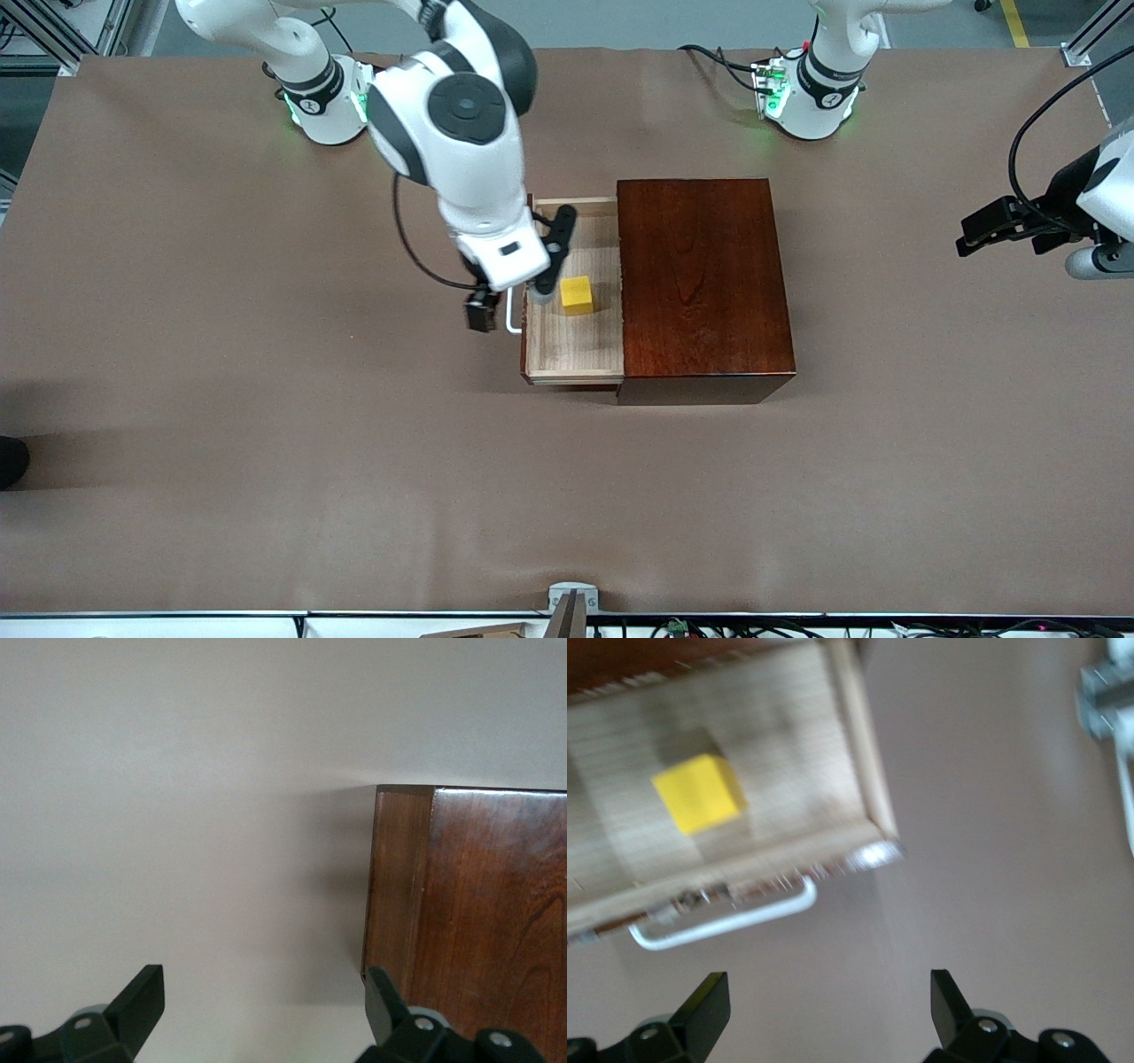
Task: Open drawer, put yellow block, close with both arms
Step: 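Withdraw the right gripper while the left gripper reaches toward the drawer handle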
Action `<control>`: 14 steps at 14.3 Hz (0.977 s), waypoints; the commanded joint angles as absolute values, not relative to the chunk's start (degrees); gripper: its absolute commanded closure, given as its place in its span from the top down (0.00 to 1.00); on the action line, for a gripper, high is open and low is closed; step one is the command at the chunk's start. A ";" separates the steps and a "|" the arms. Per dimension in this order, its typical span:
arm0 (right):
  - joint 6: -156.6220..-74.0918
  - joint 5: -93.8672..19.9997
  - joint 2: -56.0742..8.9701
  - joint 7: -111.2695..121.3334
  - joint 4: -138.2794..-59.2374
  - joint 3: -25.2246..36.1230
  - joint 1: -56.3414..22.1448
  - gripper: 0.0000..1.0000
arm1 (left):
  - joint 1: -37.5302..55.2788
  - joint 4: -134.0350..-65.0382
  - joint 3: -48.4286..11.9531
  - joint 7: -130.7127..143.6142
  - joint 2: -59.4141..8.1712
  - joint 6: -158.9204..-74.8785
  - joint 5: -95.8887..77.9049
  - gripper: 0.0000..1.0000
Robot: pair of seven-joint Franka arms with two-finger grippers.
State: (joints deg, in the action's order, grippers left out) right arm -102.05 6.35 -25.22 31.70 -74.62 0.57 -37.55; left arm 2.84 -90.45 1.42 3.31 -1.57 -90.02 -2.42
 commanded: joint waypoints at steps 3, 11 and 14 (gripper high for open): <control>-95.72 6.24 -17.94 23.38 -76.29 1.76 -25.87 1.00 | 3.51 -90.27 0.97 2.72 -0.88 -90.53 -2.20 1.00; -90.88 2.73 -4.77 21.72 -85.15 6.32 -8.80 1.00 | 3.78 -87.89 -20.70 2.90 -1.14 -90.26 -2.29 1.00; -90.62 -0.17 0.16 15.15 -90.42 6.42 -4.84 1.00 | 5.35 -86.85 -30.38 2.46 -3.77 -92.37 3.58 1.00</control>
